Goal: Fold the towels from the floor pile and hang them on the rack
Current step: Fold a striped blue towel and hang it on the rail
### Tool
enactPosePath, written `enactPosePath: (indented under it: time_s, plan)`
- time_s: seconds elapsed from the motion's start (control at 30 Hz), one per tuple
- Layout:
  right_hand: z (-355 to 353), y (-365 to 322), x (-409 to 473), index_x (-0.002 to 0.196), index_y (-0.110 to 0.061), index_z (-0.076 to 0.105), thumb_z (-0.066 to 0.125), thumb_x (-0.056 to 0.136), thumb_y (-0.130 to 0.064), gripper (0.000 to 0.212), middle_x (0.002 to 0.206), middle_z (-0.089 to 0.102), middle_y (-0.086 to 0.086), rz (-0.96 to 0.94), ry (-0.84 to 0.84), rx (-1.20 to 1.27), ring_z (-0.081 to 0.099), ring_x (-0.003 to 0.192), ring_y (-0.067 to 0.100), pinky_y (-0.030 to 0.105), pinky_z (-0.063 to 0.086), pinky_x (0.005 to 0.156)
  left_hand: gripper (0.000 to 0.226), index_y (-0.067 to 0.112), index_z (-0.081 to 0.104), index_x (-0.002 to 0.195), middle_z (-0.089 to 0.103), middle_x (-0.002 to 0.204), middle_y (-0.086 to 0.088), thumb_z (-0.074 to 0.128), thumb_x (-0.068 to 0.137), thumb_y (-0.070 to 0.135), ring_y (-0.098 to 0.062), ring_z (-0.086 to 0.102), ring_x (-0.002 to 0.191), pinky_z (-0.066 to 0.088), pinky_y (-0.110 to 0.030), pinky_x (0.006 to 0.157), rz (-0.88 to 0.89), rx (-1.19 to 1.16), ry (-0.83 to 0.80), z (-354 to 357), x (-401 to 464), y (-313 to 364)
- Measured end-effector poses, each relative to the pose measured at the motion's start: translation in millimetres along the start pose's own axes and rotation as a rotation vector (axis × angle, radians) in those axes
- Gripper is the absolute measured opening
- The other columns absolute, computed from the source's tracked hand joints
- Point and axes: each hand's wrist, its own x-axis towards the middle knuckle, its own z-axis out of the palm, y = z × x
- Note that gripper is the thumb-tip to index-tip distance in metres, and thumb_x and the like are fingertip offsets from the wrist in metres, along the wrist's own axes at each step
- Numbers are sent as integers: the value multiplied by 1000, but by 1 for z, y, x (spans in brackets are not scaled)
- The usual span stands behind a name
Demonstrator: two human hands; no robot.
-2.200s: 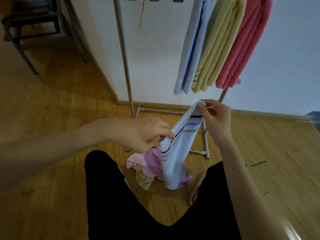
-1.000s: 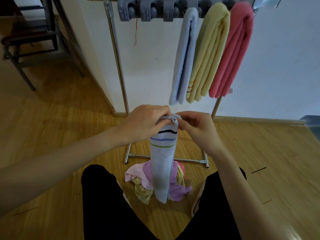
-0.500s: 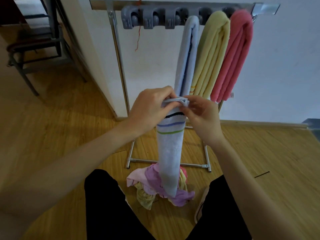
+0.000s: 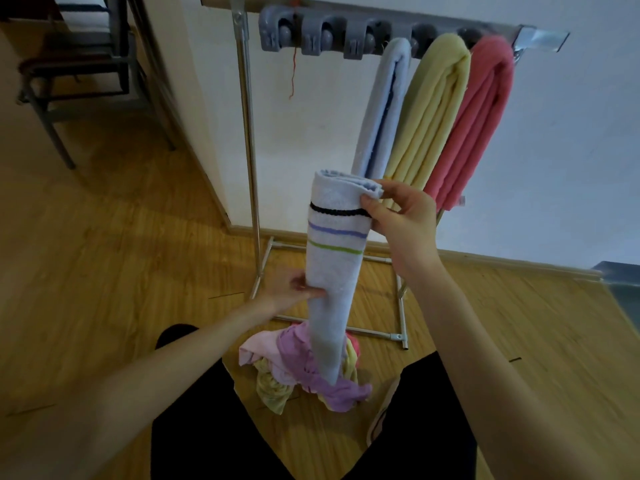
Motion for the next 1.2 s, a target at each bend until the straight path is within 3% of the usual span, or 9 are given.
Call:
enactPosePath:
  time_s: [0.17, 0.37, 0.47, 0.57, 0.7, 0.77, 0.87, 1.03, 1.2]
  plan:
    - [-12, -14, -1, 91, -8, 70, 65, 85, -6, 9, 87, 66, 15, 4, 132, 177, 64, 82, 25, 46, 58, 76, 42, 9, 69, 100, 69, 97, -6, 77, 74, 41, -20, 65, 89, 52, -36, 84, -167, -80, -66, 23, 12, -38]
    - [-52, 23, 2, 106, 10, 60, 58, 88, 0, 21, 93, 63, 18, 198, 454, 318, 64, 86, 24, 29, 57, 70, 75, -2, 67, 93, 65, 81, -9, 74, 62, 66, -22, 60, 78, 45, -31, 69, -199, -85, -127, 16, 10, -46]
    - [-69, 63, -5, 110, 7, 57, 54, 86, 1, 25, 101, 65, 19, 325, 530, 199, 66, 95, 29, 34, 58, 76, 34, 9, 61, 72, 53, 60, 5, 69, 83, 40, -11, 48, 63, 37, -20, 58, -175, -52, -94, 5, 12, -27]
    - [-73, 105, -21, 113, 5, 51, 50, 84, 7, 30, 97, 58, 14, 496, 532, 92, 61, 88, 26, 33, 57, 69, 48, -3, 64, 79, 53, 72, -6, 73, 77, 44, -15, 48, 71, 37, -30, 65, -20, -38, -102, -13, 17, -2]
    - [-69, 154, -41, 95, 5, 56, 52, 79, 9, 17, 94, 57, 21, 694, 308, -47, 58, 77, 26, 27, 51, 56, 58, -5, 67, 81, 57, 72, -6, 75, 66, 51, -13, 50, 70, 37, -27, 65, 136, -26, -239, -31, 13, 44]
    - [-61, 160, -48, 84, -2, 52, 53, 82, 5, 7, 93, 51, 17, 723, 122, -235, 53, 85, 27, 38, 49, 72, 49, -6, 66, 78, 54, 65, 0, 75, 72, 42, -7, 49, 63, 36, -19, 58, 197, 22, -352, -36, 8, 70]
    - [-48, 147, -51, 118, -10, 49, 55, 93, -24, 29, 123, 41, 9, 452, 7, -609, 41, 117, 25, 42, 38, 100, 34, -3, 69, 83, 59, 69, -2, 69, 77, 31, -7, 53, 65, 41, -16, 58, 219, 82, -473, -39, 3, 100]
    - [-36, 89, -30, 121, 1, 57, 44, 87, -12, 39, 119, 62, 13, 324, -426, 288, 56, 114, 24, 33, 45, 96, 11, 18, 73, 83, 67, 76, 6, 67, 85, 28, -7, 61, 74, 47, -19, 66, 217, 174, -571, -37, 0, 126]
    - [-45, 69, -19, 100, 8, 61, 61, 83, -11, 26, 96, 63, 15, 331, -747, 236, 59, 92, 25, 32, 47, 83, 23, 6, 72, 83, 64, 74, -3, 69, 83, 29, -13, 58, 70, 45, -20, 61, 244, 207, -531, -44, 3, 130]
